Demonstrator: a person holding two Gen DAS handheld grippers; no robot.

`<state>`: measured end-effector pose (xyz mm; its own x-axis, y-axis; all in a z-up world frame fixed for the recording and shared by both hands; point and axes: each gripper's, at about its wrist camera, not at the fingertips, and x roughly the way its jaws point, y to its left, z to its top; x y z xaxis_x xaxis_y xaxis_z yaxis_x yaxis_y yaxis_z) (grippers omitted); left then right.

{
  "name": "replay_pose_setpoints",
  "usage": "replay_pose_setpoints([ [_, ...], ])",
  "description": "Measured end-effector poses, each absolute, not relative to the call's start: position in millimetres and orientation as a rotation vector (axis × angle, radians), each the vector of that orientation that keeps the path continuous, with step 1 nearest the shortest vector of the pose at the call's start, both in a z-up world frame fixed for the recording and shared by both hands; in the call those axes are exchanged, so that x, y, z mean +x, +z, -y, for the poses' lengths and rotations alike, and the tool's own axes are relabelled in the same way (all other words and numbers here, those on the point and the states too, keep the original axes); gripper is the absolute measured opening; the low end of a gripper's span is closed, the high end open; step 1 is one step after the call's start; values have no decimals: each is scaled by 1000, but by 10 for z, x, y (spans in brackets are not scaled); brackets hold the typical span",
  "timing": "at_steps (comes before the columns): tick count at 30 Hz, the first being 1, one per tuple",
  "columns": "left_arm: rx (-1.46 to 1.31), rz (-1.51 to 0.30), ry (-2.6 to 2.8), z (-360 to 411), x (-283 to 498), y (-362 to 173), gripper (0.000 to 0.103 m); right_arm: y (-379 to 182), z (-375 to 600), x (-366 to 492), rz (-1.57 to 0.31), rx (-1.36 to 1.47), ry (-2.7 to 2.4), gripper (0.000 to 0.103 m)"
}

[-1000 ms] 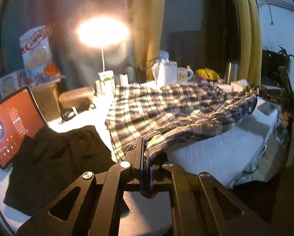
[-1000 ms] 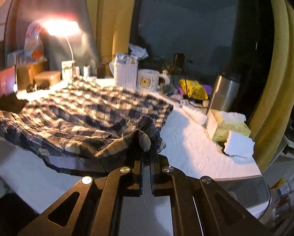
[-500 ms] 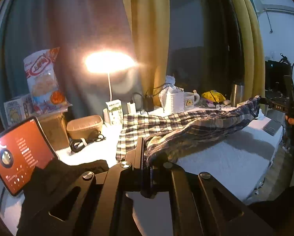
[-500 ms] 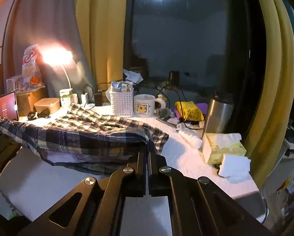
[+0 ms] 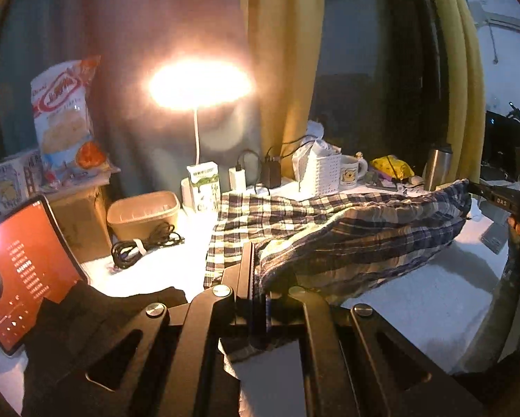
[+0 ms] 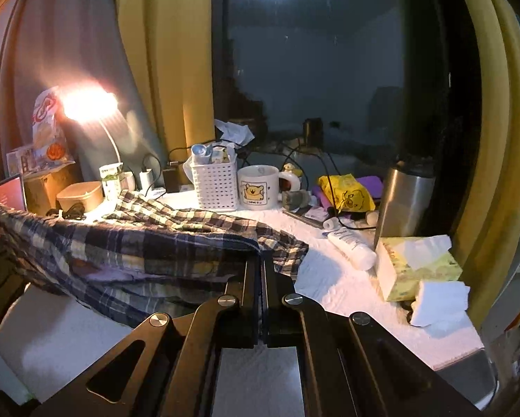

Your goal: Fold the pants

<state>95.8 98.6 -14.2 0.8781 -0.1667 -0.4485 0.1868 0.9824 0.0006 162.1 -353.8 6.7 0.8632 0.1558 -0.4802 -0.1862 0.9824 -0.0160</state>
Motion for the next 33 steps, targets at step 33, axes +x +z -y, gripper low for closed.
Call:
replay_pose_setpoints([
  [33,97,-542,-217,-964,3232,-36,3,35,3536,3338,-555,-28,76,0],
])
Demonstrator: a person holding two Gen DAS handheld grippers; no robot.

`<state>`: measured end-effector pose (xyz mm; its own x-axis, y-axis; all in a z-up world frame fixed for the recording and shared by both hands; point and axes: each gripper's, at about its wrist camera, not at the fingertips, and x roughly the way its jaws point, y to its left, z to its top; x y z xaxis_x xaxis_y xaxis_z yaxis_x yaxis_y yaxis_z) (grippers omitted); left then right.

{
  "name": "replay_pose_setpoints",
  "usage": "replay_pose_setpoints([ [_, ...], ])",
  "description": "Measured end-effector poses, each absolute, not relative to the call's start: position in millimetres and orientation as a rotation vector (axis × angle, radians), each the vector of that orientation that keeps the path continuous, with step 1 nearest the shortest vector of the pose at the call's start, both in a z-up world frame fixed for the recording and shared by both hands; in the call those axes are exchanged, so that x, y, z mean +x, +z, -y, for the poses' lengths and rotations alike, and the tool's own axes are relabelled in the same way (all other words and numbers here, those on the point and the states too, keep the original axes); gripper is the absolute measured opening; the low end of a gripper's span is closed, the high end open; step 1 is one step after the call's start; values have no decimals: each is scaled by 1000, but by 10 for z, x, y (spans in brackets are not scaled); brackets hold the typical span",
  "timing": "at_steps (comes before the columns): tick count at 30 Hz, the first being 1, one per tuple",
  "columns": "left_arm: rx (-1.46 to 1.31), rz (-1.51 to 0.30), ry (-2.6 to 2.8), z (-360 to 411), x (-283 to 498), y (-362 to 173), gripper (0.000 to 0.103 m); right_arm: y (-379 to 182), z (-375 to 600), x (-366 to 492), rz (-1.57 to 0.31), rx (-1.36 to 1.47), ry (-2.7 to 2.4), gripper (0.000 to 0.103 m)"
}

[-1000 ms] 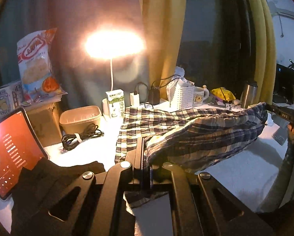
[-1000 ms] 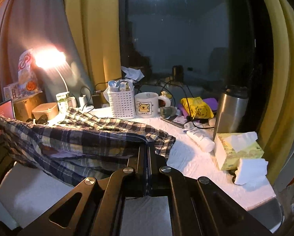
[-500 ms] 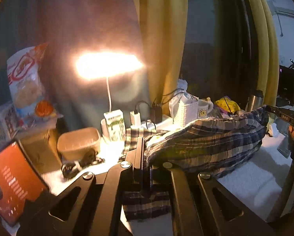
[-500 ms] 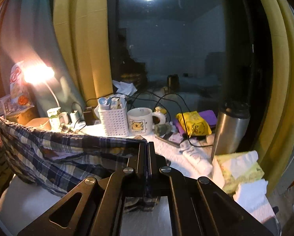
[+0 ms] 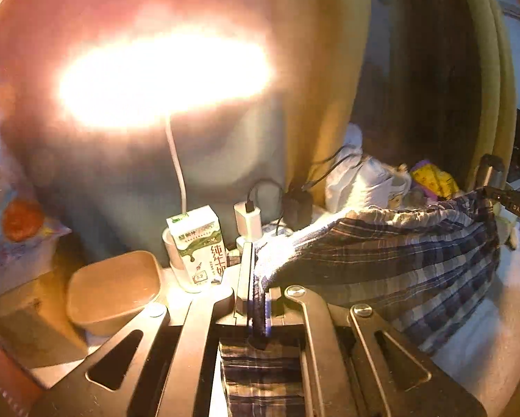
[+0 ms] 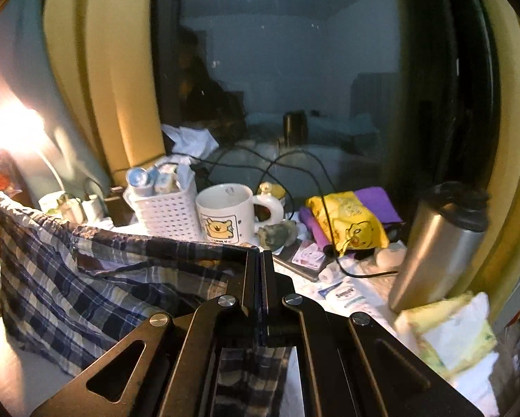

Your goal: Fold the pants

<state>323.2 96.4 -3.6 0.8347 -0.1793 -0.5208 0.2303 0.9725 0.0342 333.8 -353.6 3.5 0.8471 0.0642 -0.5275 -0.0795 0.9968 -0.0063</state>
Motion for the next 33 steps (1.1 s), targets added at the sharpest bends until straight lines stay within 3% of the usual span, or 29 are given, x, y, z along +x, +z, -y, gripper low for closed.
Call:
replay_pose_setpoints([
  [10,85,-694,-203,-1019,4108,-648,3,-411,3505,3984,-681,-27,17,0],
  [15,71,-768,-181,-1107,4337,-824,12,-557,3578,4150,-722,-9,-27,0],
  [16,73,-780,-178,-1110,4346,-838,23,-567,3579,4155,-724,-9,-27,0],
  [19,40,-754,-162,-1193,4299,-775,71,-595,3555,4144,-729,-14,-21,0],
  [20,30,-743,-156,-1224,4279,-734,76,-597,3550,4140,-731,-14,-21,0],
  [27,-4,-727,-83,-1510,3942,-438,76,-520,3527,3998,-723,-16,-17,0],
  [33,-41,-835,-114,-1499,3343,-631,76,-463,3611,3641,-721,18,-19,1],
])
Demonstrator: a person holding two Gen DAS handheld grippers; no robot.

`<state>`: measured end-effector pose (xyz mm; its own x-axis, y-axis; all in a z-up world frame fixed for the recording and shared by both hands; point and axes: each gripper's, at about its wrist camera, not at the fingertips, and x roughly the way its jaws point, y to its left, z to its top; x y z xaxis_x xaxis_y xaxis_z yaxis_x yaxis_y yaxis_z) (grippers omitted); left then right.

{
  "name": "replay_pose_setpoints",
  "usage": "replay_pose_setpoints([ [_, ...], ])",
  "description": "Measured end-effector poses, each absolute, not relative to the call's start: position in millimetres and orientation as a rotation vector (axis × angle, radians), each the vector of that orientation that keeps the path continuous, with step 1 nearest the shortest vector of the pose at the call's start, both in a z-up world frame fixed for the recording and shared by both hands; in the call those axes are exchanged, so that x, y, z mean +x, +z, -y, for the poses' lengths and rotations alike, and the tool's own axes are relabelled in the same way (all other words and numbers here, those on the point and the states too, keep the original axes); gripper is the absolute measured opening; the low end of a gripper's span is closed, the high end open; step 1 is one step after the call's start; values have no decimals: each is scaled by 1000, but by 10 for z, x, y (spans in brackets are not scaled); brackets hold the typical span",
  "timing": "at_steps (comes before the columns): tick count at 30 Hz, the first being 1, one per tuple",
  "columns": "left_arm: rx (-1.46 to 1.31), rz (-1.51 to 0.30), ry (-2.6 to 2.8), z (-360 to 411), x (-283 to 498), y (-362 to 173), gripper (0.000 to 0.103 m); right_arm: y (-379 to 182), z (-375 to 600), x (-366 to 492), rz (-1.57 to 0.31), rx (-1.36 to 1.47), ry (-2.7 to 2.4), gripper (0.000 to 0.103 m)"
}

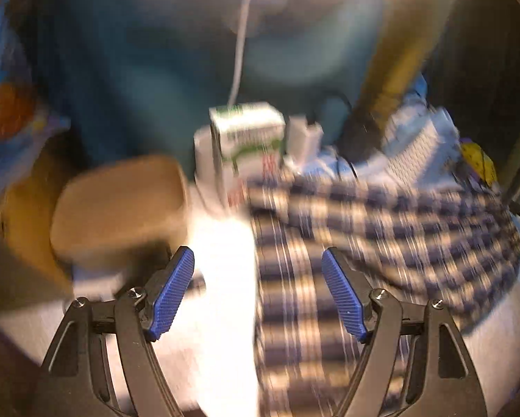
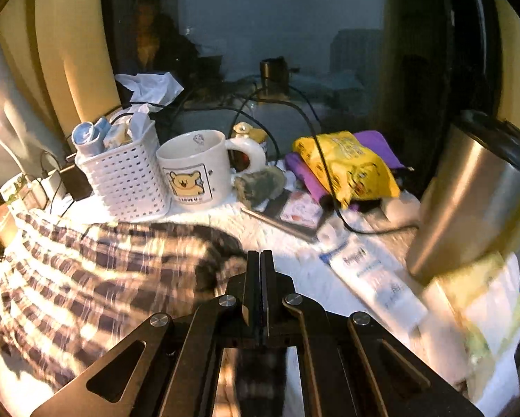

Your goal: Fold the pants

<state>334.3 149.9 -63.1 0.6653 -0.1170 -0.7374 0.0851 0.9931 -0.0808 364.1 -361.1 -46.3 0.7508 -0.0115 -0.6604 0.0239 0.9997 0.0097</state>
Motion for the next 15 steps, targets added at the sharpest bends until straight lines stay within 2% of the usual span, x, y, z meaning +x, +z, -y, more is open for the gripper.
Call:
replay_pose_setpoints([
  [11,-230,-938,-100,-1590,2635,-1124,77,-526,3699,3049,-755,34,-27,1],
  [13,-251,-938,-111,-1573,2591,-1159,78,-531,3714,2980,-757,41,-33,10],
  [14,-261,-936,-119,-1564,2587,-1171,78,-535,3722,2954,-759,47,-36,44],
  [15,-276,-940,-126,-1559,2598,-1192,78,-541,3733,2916,-762,65,-33,102],
])
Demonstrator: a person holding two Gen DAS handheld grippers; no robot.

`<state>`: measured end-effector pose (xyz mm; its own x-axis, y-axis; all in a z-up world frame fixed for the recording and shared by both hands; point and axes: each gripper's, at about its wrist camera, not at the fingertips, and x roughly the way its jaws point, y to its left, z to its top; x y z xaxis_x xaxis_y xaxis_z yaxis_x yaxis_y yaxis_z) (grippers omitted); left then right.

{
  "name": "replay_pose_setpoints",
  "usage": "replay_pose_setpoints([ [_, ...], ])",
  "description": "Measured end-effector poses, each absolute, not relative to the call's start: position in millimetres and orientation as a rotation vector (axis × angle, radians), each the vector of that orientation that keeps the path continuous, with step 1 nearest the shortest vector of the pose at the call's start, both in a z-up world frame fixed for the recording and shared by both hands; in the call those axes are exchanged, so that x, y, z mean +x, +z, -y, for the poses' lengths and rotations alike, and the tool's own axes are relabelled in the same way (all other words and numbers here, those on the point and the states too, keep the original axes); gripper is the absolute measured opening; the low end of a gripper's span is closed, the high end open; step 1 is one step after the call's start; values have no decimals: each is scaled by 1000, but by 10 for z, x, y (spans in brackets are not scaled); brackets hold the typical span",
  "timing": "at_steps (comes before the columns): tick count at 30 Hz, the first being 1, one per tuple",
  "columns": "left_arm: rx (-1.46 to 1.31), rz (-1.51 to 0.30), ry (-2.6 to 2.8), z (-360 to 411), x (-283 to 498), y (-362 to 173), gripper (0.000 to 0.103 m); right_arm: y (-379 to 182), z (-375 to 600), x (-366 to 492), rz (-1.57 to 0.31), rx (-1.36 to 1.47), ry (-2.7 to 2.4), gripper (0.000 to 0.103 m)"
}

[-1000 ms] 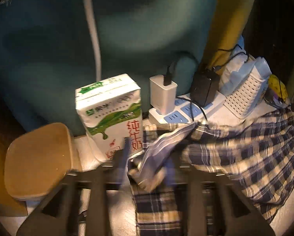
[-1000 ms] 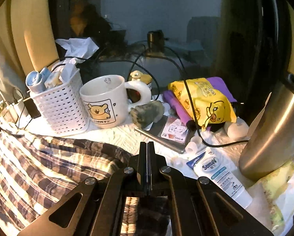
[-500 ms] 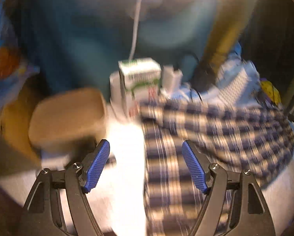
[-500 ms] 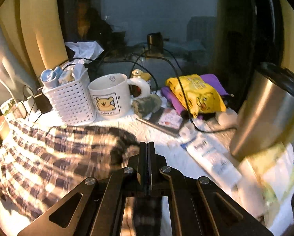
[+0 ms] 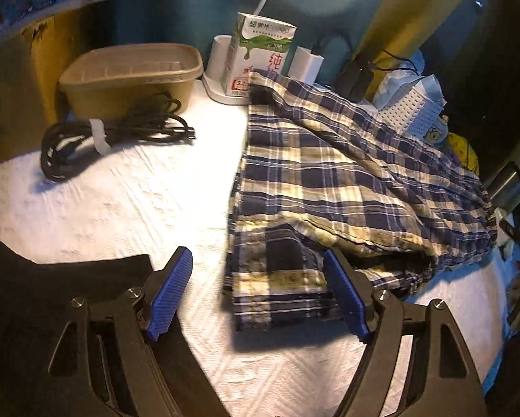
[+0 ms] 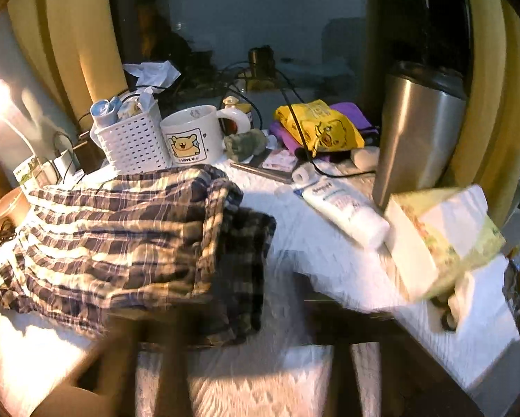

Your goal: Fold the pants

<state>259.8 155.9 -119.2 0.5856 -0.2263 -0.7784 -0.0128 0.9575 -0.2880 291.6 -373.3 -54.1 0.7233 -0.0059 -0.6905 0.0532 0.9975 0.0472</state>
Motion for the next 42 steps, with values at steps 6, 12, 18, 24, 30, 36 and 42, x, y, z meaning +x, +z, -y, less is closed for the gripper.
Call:
replay_pose_setpoints([
  [6,-289,-959,-100,-1515,2689,-1283,78,-542,3659,2785,-757,91,8,102],
  [12,-282,-918,-97,-1472,2662,-1303,64,-788,3613,2809,-826,200,47,94],
  [18,-228,-904,-110,-1353,2632,-1323,7,-1021,3563,2907,-869,300,68,74],
  [24,-212,-868,-121,-1359,2440,-1142,4,-980,3470,2891,-844,288,118,27],
  [30,-202,-856,-156,-1372,2104,-931,4,-586,3535,2609,-789,169,127,26],
  [36,-211,-905,-190,-1273,1725,-983,4,-510,3694,2347,-809,120,123,26],
  [42,-260,-1007,-132,-1404,1412,-1262,8,-946,3777,2225,-916,106,70,28],
])
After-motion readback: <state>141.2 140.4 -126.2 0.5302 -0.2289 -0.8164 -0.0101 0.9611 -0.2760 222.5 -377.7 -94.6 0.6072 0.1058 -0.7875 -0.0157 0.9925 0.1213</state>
